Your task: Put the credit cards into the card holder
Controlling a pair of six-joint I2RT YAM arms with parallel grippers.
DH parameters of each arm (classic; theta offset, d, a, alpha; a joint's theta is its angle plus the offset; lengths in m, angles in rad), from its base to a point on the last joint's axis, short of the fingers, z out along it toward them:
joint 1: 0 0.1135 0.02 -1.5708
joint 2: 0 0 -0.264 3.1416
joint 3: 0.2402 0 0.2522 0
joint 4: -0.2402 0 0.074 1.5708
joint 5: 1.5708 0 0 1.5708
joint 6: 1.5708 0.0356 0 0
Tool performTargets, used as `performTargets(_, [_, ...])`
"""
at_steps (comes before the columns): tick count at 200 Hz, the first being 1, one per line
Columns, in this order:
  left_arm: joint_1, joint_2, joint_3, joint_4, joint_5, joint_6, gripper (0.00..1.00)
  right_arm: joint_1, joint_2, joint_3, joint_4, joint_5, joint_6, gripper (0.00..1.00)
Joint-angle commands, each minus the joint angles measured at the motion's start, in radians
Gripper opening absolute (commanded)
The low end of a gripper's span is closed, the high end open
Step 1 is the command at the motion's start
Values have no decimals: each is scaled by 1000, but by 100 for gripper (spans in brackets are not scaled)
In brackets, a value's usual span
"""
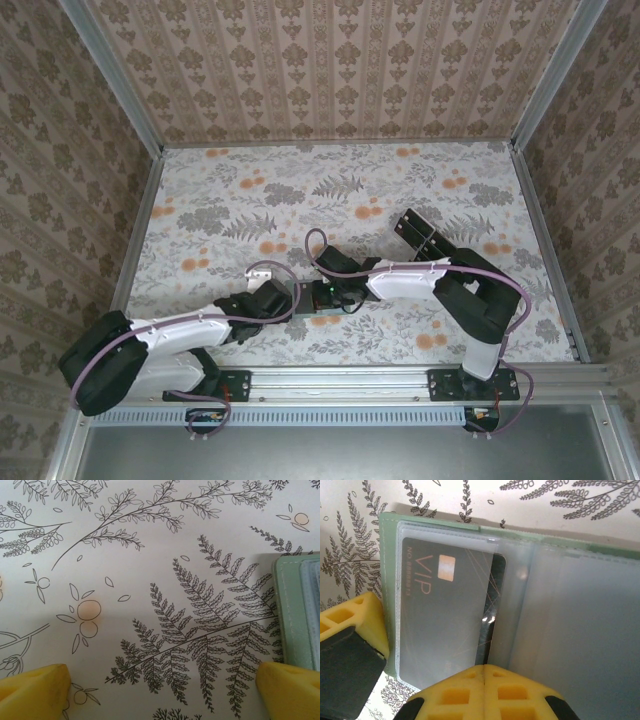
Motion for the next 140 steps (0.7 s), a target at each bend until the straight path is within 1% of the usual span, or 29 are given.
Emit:
performTargets(1, [6,23,-5,12,17,-2,100,12,20,27,-14,-6,-7,1])
performTargets(51, [4,30,-6,23,17,-4,100,14,19,34,-2,-26,0,0])
performTargets(73, [5,17,-1,4,10,0,100,14,-22,39,-17,-24,-7,0])
performTargets(91, [7,-9,7,-30,-2,2,100,12,-77,40,-40,-10,-17,3])
performTargets(103, [9,-34,13,-55,-10,5,100,9,-115,42,-66,10,-29,10])
performTargets(113, [12,-59,16,-77,-16,6,100,4,-142,45,-97,32,-44,23])
performTargets(126, [16,-90,24,-107,-21,7,100,-4,-173,47,-141,67,-68,37])
performTargets(140, [22,-124,33,-139,-26,11,100,-16,-194,49,-187,110,-105,46])
